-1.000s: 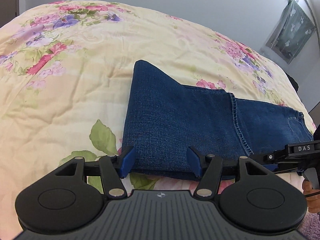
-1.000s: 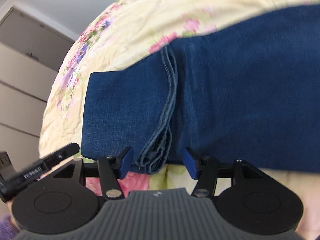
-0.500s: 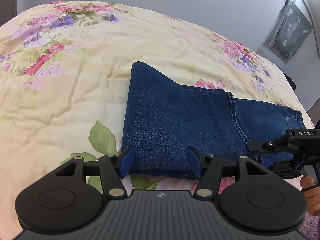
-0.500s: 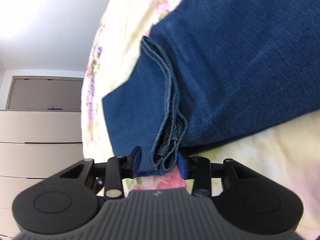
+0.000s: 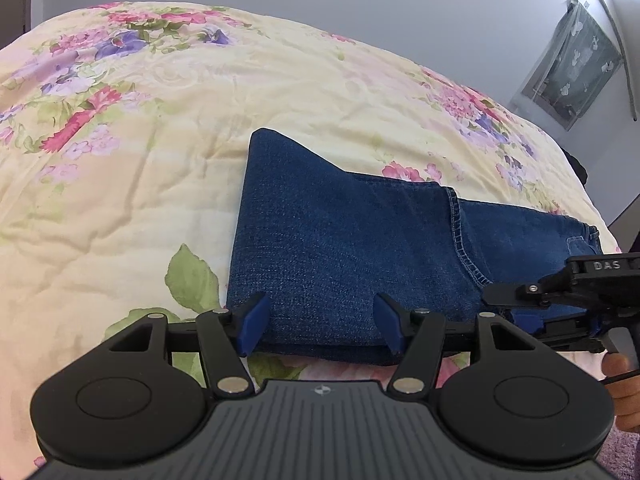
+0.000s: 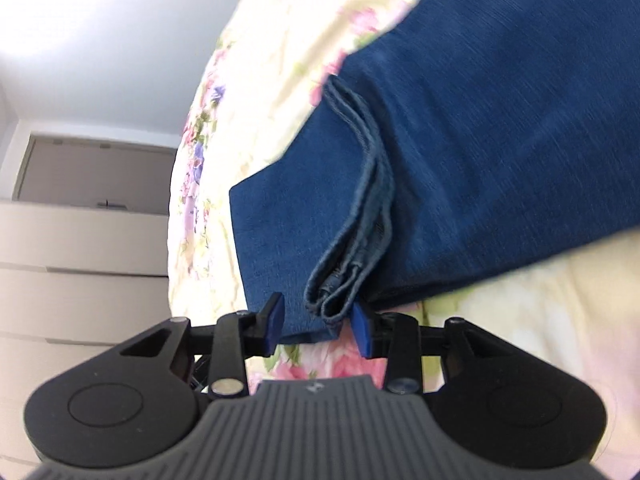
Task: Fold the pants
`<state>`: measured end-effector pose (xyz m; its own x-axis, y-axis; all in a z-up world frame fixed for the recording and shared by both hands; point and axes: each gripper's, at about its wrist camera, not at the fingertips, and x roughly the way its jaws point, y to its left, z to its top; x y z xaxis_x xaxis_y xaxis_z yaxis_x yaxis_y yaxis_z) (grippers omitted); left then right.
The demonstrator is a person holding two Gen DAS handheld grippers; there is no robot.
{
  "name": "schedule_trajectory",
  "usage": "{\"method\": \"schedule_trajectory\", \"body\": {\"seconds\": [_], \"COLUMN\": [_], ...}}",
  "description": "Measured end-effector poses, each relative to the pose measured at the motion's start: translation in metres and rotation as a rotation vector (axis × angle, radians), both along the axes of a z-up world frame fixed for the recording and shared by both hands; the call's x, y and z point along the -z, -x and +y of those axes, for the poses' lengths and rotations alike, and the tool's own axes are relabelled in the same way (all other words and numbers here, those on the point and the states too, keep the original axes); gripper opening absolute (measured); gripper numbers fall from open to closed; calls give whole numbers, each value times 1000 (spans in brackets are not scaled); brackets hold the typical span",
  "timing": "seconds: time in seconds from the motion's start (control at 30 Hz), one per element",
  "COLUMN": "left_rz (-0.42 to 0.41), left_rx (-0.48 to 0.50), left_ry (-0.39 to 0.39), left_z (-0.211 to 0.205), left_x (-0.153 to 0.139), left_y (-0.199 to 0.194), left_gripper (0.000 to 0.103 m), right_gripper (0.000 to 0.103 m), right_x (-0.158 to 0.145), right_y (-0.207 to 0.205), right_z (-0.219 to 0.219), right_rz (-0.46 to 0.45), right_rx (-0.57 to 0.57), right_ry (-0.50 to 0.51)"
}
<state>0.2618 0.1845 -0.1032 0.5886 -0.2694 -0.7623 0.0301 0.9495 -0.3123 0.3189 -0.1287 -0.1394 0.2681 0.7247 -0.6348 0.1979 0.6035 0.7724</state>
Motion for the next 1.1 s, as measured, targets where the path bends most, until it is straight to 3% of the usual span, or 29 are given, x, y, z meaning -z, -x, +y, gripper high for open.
{"method": "schedule_trajectory", "body": {"seconds": [0.17,0.4,0.47,0.57,0.67,0.83,1.1], "left_rz": [-7,-2,-1,-3,-11,-49,-158], "left_rx": [12,-22,-26,-23,-40,-84,-133], "left_ry": [-6,5,8,-9,-26,-41,-37], "left_z": [-3,5,6,4,4,0,-14], "left_x": [-2,1,1,0,-4,-25,-78], "left_y": [3,-1,-1,1,3,9,20], "left_gripper": [69,69,69,69,69,69,69], "right_gripper": [35,33,14,9,8,8,8], "right_x": [18,43,50,43,12,-68,-231], "right_y": [-20,-23,-21,-18,-22,-35,-46], "right_z": [5,-1,-5,-5,6,27,29], "right_rz": [20,53,60,20,-95,-278,-586], "right_rx": [8,64,79,56,-14,-91,-151], "right_ry": [67,-25,-34,-19,53,134,265]}}
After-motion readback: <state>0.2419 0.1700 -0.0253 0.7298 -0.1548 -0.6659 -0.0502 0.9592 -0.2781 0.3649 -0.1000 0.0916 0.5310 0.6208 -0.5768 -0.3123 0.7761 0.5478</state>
